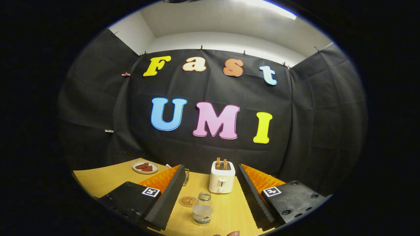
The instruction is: Take the bottle from table, then pour the juice into the cup, finally place the bottle on the coaster
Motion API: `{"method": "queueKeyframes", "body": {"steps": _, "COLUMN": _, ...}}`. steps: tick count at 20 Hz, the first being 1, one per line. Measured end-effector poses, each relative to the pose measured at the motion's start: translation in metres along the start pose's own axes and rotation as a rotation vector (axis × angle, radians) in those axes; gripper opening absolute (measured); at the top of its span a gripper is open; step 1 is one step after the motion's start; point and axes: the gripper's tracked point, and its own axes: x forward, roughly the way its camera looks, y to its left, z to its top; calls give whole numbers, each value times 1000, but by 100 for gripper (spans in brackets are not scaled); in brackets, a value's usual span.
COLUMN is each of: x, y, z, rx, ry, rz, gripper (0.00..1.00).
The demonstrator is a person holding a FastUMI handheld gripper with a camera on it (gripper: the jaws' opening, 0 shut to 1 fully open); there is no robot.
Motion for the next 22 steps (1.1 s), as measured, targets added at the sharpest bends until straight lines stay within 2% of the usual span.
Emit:
{"method": "queueKeyframes", "body": {"steps": 10, "x": 9, "y": 14, "z": -155, "rx": 24, "ry": 132, "rz": 25, "gripper": 97}}
{"method": "queueKeyframes", "body": {"steps": 14, "x": 12, "y": 18, "z": -201, "rx": 57, "ry": 172, "rz": 14, "gripper": 97}}
{"method": "queueKeyframes", "body": {"steps": 18, "x": 22, "y": 18, "z": -227, "rx": 57, "ry": 172, "rz": 1, "gripper": 98}}
{"method": "queueKeyframes", "body": {"steps": 22, "x": 36, "y": 19, "z": -225, "rx": 64, "ry": 143, "rz": 4, "gripper": 97}}
